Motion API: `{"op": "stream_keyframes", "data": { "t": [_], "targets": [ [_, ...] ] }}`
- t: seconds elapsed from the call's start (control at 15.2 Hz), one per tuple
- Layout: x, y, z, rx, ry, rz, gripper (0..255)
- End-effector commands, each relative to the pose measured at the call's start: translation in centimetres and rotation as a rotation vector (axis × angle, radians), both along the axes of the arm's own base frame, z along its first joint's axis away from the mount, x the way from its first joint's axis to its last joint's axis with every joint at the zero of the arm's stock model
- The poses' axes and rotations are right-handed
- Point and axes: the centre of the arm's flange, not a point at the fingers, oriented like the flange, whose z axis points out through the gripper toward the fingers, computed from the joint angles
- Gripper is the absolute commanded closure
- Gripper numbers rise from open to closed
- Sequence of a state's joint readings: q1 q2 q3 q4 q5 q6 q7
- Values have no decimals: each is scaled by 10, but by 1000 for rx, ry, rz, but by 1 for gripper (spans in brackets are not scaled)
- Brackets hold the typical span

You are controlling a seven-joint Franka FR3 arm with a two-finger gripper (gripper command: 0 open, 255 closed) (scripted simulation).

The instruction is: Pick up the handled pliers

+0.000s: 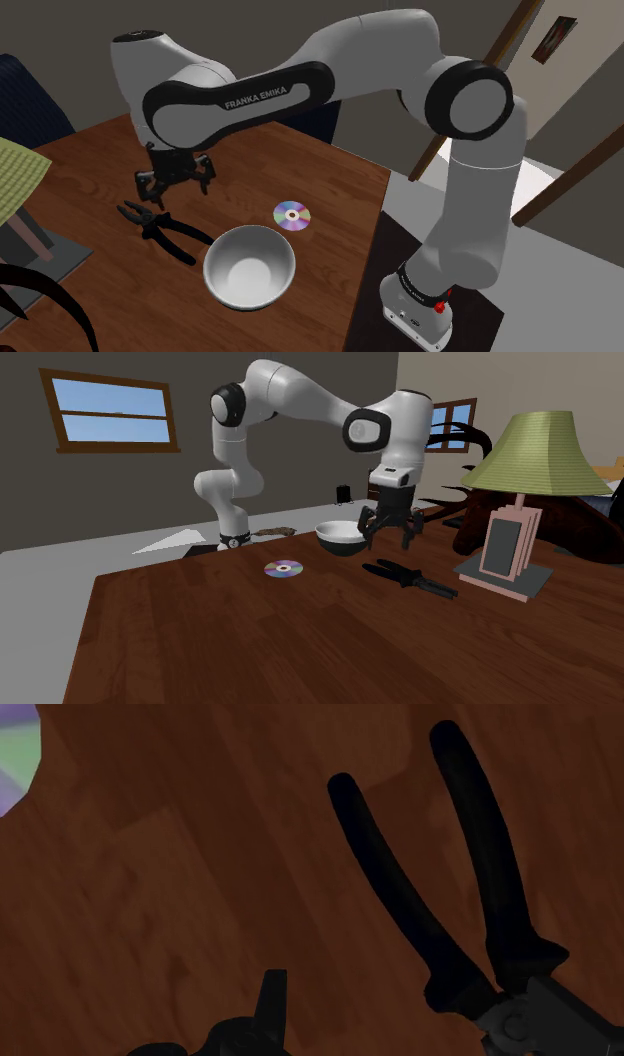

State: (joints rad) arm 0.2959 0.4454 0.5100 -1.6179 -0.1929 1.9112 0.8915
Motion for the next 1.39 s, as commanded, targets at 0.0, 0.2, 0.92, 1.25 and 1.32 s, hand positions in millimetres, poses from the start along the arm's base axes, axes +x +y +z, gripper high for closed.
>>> {"op": "stream_keyframes", "data": {
  "t": [0.0, 0.2, 0.92, 1.25, 1.32],
  "targets": [
    [10, 25, -11, 0, 0, -2, 0],
    [24, 58, -27, 0, 0, -3, 0],
    [25, 61, -69, 0, 0, -3, 255],
    [25, 61, -68, 0, 0, -3, 255],
    [25, 61, -68, 0, 0, -3, 255]
  ]
}}
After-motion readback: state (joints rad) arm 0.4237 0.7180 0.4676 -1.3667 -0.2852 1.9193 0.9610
